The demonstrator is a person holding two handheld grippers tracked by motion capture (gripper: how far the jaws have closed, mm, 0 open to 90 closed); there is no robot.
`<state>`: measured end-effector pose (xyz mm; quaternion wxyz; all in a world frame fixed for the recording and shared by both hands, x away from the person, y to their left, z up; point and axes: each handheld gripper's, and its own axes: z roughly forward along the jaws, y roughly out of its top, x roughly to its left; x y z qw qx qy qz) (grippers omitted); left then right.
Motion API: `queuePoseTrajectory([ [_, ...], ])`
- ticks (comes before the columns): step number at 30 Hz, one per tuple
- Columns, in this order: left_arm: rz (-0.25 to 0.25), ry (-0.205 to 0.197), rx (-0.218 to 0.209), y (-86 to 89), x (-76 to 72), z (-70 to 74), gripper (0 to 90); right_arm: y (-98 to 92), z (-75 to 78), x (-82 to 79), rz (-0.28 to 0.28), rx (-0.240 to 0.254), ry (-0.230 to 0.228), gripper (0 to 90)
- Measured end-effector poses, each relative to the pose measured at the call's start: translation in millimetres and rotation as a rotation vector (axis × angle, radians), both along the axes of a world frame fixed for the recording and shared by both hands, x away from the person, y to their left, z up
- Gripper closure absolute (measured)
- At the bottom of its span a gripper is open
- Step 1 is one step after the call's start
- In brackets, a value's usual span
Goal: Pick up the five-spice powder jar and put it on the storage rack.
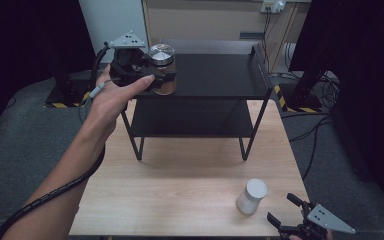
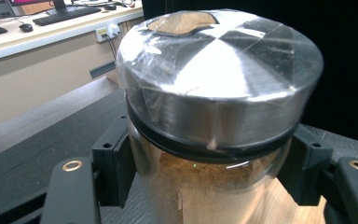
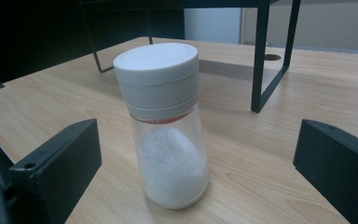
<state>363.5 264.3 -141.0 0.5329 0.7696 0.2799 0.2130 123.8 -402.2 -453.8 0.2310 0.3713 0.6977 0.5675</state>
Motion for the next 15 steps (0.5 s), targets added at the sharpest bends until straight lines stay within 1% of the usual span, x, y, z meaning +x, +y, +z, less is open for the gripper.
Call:
queuePoseTrajectory([
  [10,0.007,0.003,-0.006,-2.8,6.2,-2.6,29.9,-1.5,0.1,-1.0,-0.005,0.003,0.0,1.4],
  [15,0.018,0.01,-0.002,-2.8,10.4,-5.2,29.9,-1.8,0.1,-1.1,-0.006,0.002,0.0,1.4],
])
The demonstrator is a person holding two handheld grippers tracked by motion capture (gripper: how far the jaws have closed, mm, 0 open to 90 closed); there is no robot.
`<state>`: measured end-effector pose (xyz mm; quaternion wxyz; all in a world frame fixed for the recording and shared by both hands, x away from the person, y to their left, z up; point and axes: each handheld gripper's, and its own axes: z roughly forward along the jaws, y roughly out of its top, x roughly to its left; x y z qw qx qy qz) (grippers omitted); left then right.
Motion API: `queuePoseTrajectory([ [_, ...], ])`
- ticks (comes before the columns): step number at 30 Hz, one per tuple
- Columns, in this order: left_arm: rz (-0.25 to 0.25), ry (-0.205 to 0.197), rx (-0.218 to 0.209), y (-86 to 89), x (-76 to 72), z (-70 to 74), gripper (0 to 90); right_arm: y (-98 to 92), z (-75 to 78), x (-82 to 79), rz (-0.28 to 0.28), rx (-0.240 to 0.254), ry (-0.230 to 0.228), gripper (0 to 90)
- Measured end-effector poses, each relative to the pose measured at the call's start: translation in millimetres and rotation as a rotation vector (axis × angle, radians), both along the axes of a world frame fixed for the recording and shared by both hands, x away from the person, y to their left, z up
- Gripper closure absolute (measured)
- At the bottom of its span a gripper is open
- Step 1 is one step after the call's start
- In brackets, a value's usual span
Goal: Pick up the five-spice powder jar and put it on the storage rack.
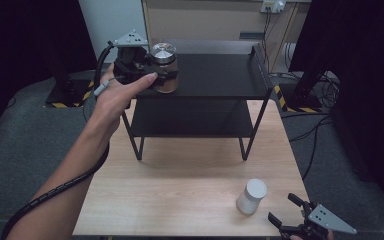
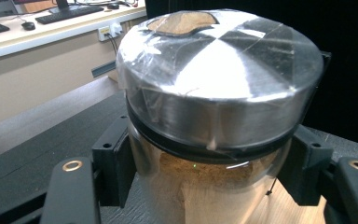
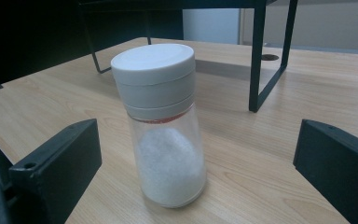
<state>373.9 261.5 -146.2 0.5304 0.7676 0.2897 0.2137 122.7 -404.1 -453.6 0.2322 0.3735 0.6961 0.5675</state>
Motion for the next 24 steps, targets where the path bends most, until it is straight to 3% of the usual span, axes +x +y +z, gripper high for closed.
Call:
queuePoseTrajectory([
  [7,0.019,0.008,-0.011,2.5,5.5,-4.3,29.9,-0.6,-0.2,0.2,0.0,-0.001,0.003,1.4],
  [24,0.042,0.025,0.006,-4.3,19.0,-8.3,30.0,-3.6,-0.9,0.0,-0.005,0.002,0.002,1.4],
])
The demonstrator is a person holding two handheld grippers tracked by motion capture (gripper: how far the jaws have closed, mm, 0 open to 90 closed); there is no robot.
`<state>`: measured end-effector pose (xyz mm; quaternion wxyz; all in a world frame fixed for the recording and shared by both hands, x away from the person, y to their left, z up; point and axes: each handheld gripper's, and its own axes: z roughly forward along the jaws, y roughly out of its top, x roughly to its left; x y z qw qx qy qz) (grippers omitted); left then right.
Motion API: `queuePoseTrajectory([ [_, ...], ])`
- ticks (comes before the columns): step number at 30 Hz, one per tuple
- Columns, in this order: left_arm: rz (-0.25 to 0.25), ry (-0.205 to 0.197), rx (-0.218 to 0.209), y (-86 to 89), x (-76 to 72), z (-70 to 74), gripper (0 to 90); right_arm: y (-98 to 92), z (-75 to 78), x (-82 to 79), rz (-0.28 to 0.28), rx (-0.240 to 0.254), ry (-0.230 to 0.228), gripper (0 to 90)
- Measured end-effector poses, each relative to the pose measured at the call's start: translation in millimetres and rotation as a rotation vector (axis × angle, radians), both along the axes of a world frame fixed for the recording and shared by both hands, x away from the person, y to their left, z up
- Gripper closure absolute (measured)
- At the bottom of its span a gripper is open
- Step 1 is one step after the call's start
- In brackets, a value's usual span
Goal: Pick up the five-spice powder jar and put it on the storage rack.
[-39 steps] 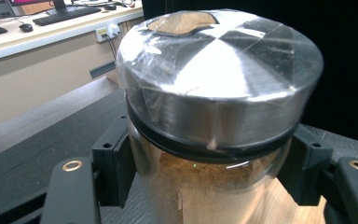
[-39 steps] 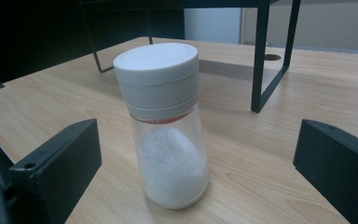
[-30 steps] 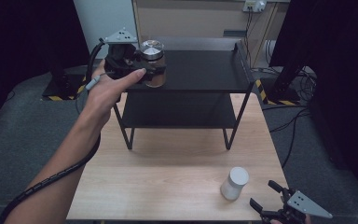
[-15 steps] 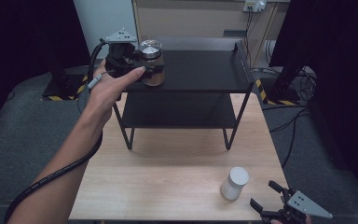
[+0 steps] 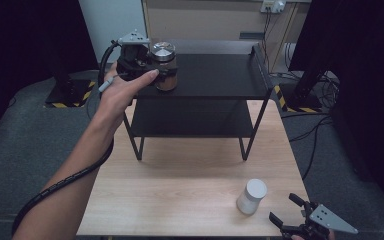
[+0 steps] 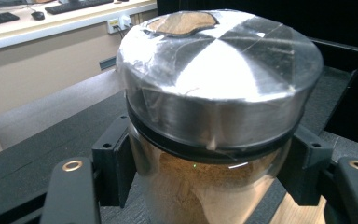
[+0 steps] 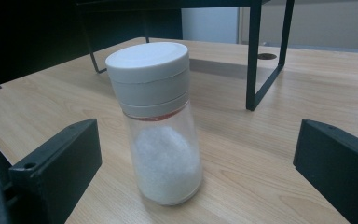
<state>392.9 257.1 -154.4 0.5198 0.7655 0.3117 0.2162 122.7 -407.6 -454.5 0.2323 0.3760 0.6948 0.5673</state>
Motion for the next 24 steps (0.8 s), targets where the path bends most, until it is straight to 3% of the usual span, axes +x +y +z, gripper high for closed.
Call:
queuePoseTrajectory([
  [8,0.003,0.006,-0.018,1.3,5.5,-5.5,29.9,-0.4,-0.2,0.5,-0.002,0.003,0.001,1.4],
  [10,0.001,0.025,-0.017,1.1,7.0,-2.8,29.9,0.1,-0.4,1.0,0.0,0.002,0.002,1.5],
  [21,-0.008,0.034,-0.014,2.4,9.6,-1.4,29.6,0.4,-1.2,1.9,0.004,-0.001,0.006,1.4],
  [24,-0.018,0.026,-0.021,3.9,6.2,-0.5,20.7,0.9,-0.6,2.0,0.008,0.001,0.005,1.4],
])
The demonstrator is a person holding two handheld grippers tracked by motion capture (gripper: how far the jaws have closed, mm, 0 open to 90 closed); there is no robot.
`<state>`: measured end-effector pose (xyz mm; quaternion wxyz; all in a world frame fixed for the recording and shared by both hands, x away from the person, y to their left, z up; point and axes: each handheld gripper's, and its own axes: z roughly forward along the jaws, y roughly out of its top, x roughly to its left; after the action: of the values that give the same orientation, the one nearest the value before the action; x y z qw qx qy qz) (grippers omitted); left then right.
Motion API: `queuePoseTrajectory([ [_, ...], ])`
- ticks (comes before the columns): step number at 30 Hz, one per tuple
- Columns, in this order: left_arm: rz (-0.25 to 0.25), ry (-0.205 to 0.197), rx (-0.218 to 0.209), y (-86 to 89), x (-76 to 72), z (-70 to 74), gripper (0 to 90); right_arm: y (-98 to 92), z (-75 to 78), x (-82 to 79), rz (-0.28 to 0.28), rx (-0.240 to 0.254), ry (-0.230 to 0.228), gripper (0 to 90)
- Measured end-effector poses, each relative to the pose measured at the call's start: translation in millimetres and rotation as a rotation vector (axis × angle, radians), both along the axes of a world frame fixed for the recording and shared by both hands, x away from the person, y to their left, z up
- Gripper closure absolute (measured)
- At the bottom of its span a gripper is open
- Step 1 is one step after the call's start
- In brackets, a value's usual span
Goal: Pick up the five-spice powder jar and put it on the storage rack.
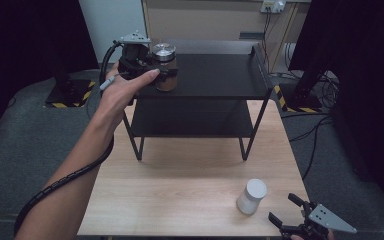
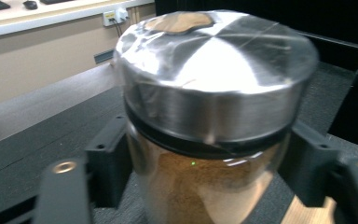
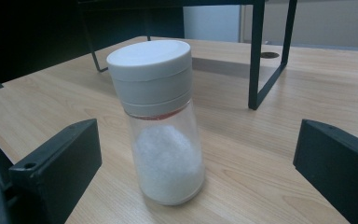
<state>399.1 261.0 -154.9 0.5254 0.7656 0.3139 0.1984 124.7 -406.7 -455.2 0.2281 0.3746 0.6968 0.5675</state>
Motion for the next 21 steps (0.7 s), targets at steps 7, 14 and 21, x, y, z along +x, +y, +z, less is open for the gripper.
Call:
queuePoseTrajectory([
  [7,-0.018,-0.04,0.006,12.1,-22.9,1.9,6.5,-0.7,0.6,-0.9,0.001,0.002,-0.005,1.5],
  [14,-0.044,-0.07,-0.038,31.7,-45.3,-8.3,6.0,1.2,2.4,-1.5,0.0,0.002,-0.009,1.4],
  [21,-0.057,-0.092,-0.069,45.9,-71.2,-21.5,5.8,3.2,3.0,-1.7,0.003,0.0,-0.01,1.4],
])
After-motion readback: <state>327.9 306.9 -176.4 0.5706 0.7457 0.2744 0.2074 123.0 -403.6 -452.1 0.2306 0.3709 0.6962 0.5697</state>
